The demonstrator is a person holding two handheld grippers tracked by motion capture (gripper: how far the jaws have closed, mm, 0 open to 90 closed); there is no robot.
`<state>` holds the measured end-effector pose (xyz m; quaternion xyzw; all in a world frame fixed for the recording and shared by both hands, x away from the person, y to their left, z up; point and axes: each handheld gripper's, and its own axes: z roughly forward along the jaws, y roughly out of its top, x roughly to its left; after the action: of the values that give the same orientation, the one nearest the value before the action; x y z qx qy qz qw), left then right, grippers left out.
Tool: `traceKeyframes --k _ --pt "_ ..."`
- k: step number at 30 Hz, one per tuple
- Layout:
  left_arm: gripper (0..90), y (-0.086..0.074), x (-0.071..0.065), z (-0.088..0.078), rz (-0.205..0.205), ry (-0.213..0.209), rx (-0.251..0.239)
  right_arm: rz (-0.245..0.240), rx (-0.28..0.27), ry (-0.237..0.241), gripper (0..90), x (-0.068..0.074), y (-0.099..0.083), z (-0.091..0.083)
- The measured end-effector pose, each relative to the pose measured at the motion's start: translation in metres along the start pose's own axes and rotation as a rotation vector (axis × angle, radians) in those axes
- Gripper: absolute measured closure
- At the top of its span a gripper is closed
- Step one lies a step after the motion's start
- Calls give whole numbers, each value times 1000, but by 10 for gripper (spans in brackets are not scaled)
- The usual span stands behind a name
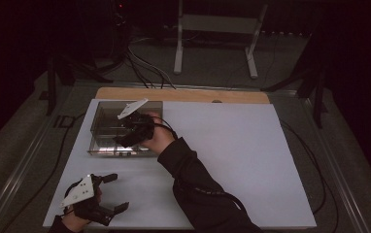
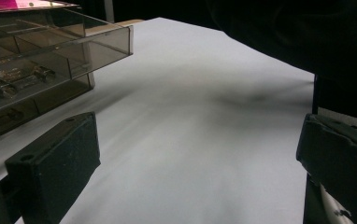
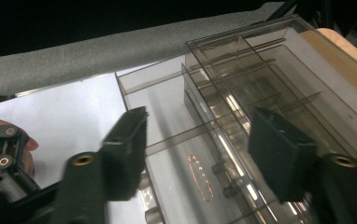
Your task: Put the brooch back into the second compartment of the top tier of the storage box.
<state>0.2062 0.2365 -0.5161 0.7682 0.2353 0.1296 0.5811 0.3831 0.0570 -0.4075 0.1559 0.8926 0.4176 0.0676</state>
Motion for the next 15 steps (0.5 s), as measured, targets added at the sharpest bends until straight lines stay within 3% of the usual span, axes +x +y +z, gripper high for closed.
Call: traceKeyframes --k 6,12,15 --pt "6 0 0 1 -1 2 1 29 -17 1 210 0 -4 -12" --pt "6 0 -1 1 -2 1 0 51 -35 -11 158 -4 -11 -25" --pt "6 -1 -1 1 2 1 11 57 -45 14 111 -6 -17 -33"
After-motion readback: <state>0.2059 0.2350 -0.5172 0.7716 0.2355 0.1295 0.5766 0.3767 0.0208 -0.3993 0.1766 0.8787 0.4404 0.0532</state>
